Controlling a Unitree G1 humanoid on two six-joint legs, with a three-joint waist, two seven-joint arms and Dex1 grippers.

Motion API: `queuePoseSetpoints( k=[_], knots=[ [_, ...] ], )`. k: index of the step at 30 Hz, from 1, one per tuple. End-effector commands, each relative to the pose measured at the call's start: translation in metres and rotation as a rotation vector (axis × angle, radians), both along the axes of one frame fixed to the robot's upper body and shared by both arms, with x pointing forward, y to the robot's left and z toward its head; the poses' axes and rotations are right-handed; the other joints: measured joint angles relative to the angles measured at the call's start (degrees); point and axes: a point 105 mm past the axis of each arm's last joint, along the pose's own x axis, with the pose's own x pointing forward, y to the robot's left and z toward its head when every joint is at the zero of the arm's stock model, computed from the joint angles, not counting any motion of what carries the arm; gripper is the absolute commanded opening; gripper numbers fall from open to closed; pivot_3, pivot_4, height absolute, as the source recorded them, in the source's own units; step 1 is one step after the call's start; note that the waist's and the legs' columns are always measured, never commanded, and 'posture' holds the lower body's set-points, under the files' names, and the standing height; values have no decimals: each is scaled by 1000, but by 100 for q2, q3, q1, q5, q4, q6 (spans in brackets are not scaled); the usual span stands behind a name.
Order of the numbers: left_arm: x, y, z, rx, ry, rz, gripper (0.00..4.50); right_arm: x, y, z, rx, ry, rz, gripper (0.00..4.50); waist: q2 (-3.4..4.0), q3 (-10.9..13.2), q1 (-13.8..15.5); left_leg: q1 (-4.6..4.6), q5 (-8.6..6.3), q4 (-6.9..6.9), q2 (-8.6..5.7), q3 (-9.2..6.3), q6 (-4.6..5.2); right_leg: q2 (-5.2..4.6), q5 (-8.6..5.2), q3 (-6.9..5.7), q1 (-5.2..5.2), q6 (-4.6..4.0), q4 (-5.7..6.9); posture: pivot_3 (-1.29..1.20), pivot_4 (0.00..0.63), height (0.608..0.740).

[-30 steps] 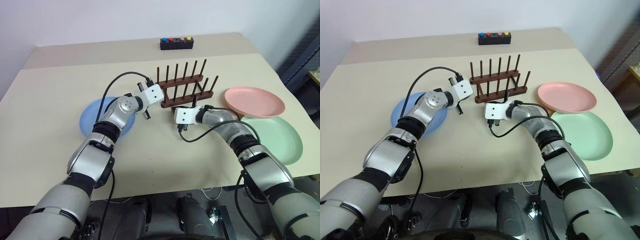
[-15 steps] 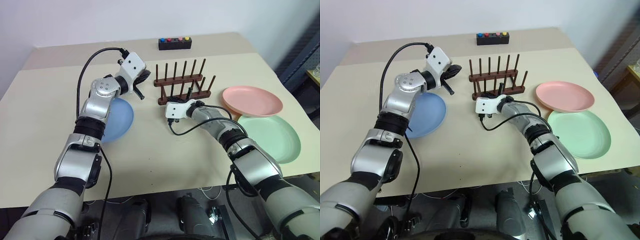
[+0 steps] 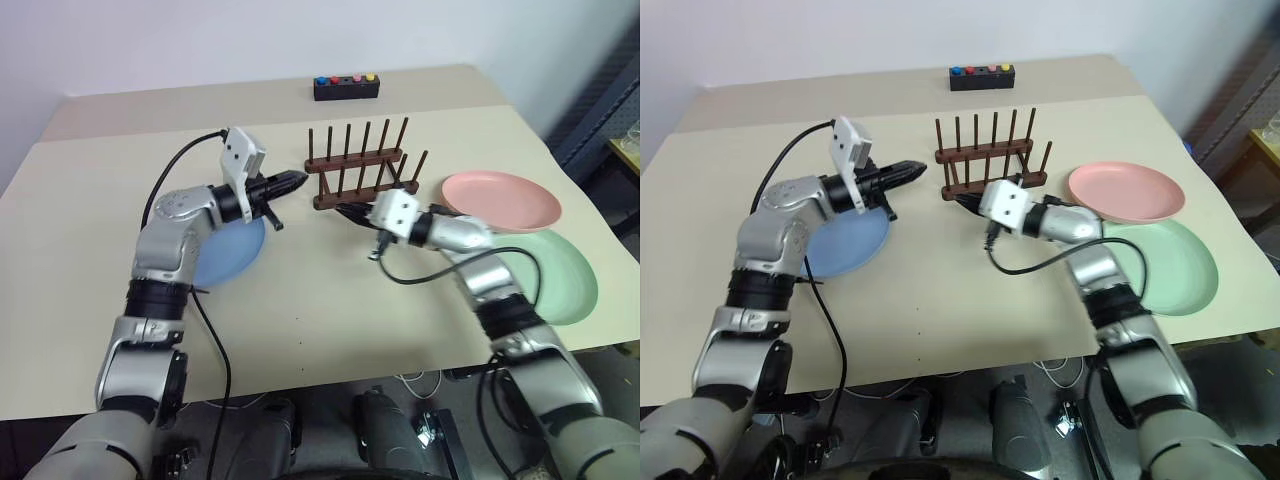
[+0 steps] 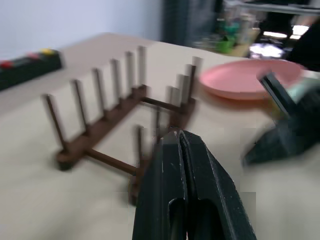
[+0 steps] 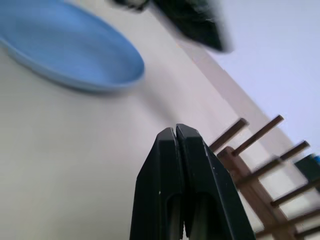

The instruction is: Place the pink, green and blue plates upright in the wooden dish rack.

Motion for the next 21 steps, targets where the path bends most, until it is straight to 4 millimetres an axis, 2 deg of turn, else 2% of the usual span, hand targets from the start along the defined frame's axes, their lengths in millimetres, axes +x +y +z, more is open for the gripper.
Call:
queuePoseSetpoints(
  k=[1,2,3,6,8,10,11,14,17,21],
  knots=[
    [-25,6,20,-89,19,-124,0,-10,-25,29,76,110,-12,17,0,0,70,1,0,0,0,0,0,0,0,0,0,-1,0,0,150,740],
    [-29,10,19,-91,35,-133,544,-11,-35,31,68,140,-36,540,0,0,78,0,0,1,1,0,0,0,-1,0,0,-1,0,0,150,740],
    [-32,14,18,-91,48,-131,720,-12,-45,33,46,154,-60,714,0,0,86,1,0,1,2,0,0,0,-1,0,0,-2,0,0,150,740],
    [-42,24,16,-78,79,-151,2237,-17,-75,40,13,205,-139,2231,0,0,130,1,-1,1,2,1,2,-5,-1,1,3,-2,-2,0,150,740],
    [-49,28,12,-64,101,-171,3220,-18,-87,49,28,238,-192,3263,0,0,167,2,-2,2,2,3,3,-7,-1,1,6,-2,-7,0,150,740],
    [-55,32,12,-79,134,-202,4109,-24,-91,55,18,272,-199,4159,1,1,222,3,-2,2,2,8,3,-9,-1,4,7,-3,-7,0,150,740],
    [-57,33,13,-88,149,-214,4319,-26,-93,58,14,284,-203,4341,1,1,236,3,-2,2,3,8,3,-10,-1,4,7,-3,-7,0,150,740],
    [-62,34,21,-131,153,-237,4319,-27,-110,60,-71,296,-281,4341,1,1,273,1,-3,4,3,9,5,-14,-1,3,7,-3,-9,0,150,740],
    [-71,30,16,-46,101,-267,4319,-17,-137,59,-109,324,-418,4341,1,1,263,2,-7,7,-1,10,11,-21,-1,-1,15,-3,-18,0,150,740],
    [-81,29,22,-74,75,-325,4319,-10,-167,37,-205,396,-538,4341,2,0,264,5,-7,2,1,20,11,-24,-1,2,16,-3,-22,0,150,740]
  ],
)
